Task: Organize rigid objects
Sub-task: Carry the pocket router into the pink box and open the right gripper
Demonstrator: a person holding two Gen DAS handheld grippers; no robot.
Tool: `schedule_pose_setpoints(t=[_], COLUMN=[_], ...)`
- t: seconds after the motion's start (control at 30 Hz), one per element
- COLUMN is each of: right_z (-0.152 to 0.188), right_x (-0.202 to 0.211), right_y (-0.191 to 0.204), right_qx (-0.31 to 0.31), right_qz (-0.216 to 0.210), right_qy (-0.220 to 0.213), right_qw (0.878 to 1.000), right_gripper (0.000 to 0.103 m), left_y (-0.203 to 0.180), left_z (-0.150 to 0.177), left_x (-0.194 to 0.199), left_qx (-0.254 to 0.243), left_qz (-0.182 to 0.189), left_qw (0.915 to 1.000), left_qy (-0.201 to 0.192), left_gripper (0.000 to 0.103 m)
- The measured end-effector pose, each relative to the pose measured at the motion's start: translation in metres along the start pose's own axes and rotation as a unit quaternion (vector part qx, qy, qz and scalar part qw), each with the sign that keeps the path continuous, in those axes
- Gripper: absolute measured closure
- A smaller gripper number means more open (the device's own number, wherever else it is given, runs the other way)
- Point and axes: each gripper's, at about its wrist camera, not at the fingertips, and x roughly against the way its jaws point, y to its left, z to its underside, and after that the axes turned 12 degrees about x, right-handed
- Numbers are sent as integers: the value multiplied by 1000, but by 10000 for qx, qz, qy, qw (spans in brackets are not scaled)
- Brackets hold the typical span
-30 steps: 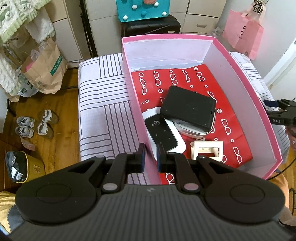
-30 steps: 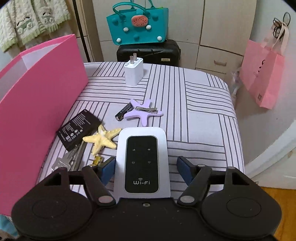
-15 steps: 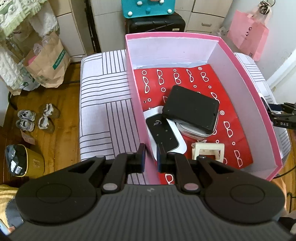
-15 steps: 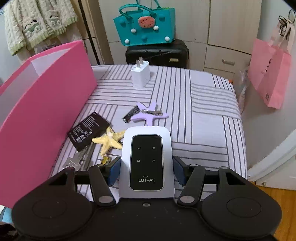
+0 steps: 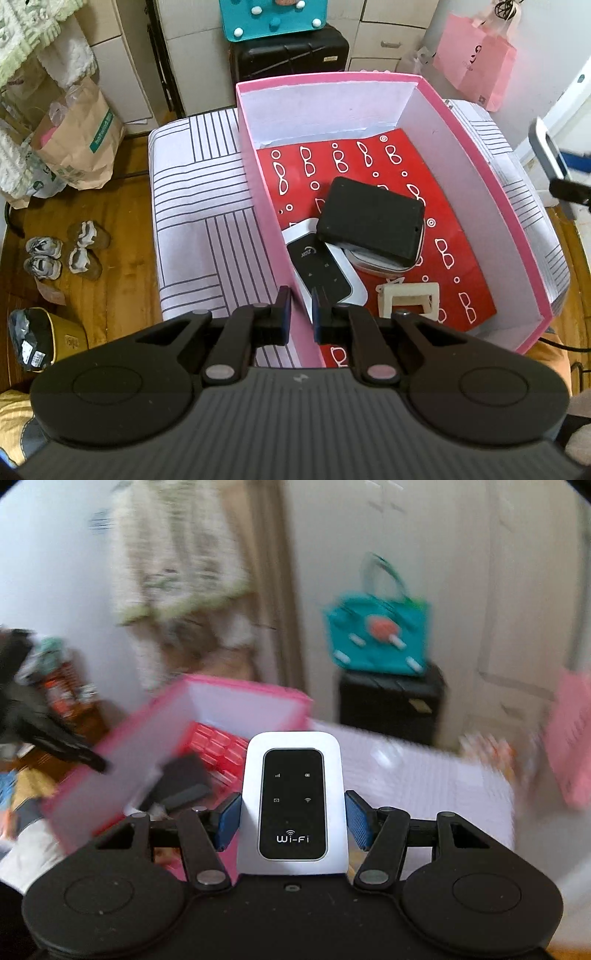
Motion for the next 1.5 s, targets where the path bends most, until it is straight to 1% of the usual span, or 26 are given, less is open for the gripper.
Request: schedule_pose_setpoints(t=[0.07, 0.17, 0.3, 0.4, 0.47, 0.6, 0.7, 0.83, 0.87, 0.93, 1.0, 1.1, 1.17, 1.2, 1.27, 1.3, 1.33, 1.4, 1.5], right_z=[-21, -44, -61, -63, -65, -66, -61, -62, -62, -64, -66, -67, -64, -60, -48, -42, -37, -27, -13], right_x=[-8, -35, -90, -129, -146, -166, -173, -169, -169, -164, -151, -119, -95, -81, -52, -42, -35, -23, -12], right_y=[14, 34, 51, 55, 58, 66, 74, 76, 77, 74, 72, 63, 57, 54, 53, 52, 52, 48, 41], right_qx=[402, 1092, 1744, 2007, 2150, 2460, 2718, 2905, 2914, 2814, 2653, 2266, 1971, 1863, 1874, 1891, 1877, 1722, 1608], right_qz=[-204, -219, -197, -318, -380, -364, -427, -479, -502, -431, -391, -382, -354, -319, -195, -111, -24, 89, -18], right_qy=[-83, 33, 528, 1006, 1268, 1643, 1856, 1822, 1791, 1682, 1450, 1046, 743, 496, -86, -227, -269, -233, -11], right_qw=[9989, 9938, 9831, 9740, 9676, 9545, 9433, 9381, 9384, 9438, 9524, 9676, 9769, 9807, 9820, 9816, 9819, 9847, 9870], right_gripper=[39, 39, 39, 39, 39, 39, 39, 39, 38, 37, 35, 35, 35, 36, 35, 34, 32, 32, 34], left_y=[3, 8, 7, 2, 1, 0, -2, 0, 0, 0, -1, -3, -3, -3, -4, -4, -4, -4, -2], left_z=[0, -2, -3, -3, -3, -6, -6, -6, -6, -6, -4, -4, -4, -4, -4, -4, -3, -3, -1], left_x=[0, 0, 0, -1, -1, -1, -2, -1, -1, -1, -1, -1, -1, -1, 0, 0, 0, 0, 0], left_qx=[78, 181, 165, 88, 51, 29, -4, 46, 60, 63, 40, 20, 11, 13, 17, 14, 11, 25, 67], left_qz=[85, 188, 166, 66, 19, -1, -10, 25, 32, 26, -3, -36, -46, -45, -47, -55, -59, -53, -18], left_qw=[9999, 9996, 9997, 9999, 10000, 9999, 9999, 9998, 9998, 9998, 9999, 9999, 9999, 9999, 9999, 9999, 9999, 9999, 10000], left_qy=[5, 51, 65, 50, 81, 152, 172, 192, 190, 174, 147, 132, 125, 121, 120, 117, 108, 88, 52], left_gripper=[92, 92, 92, 92, 92, 92, 92, 92, 92, 92, 92, 92, 92, 92, 92, 92, 92, 92, 92])
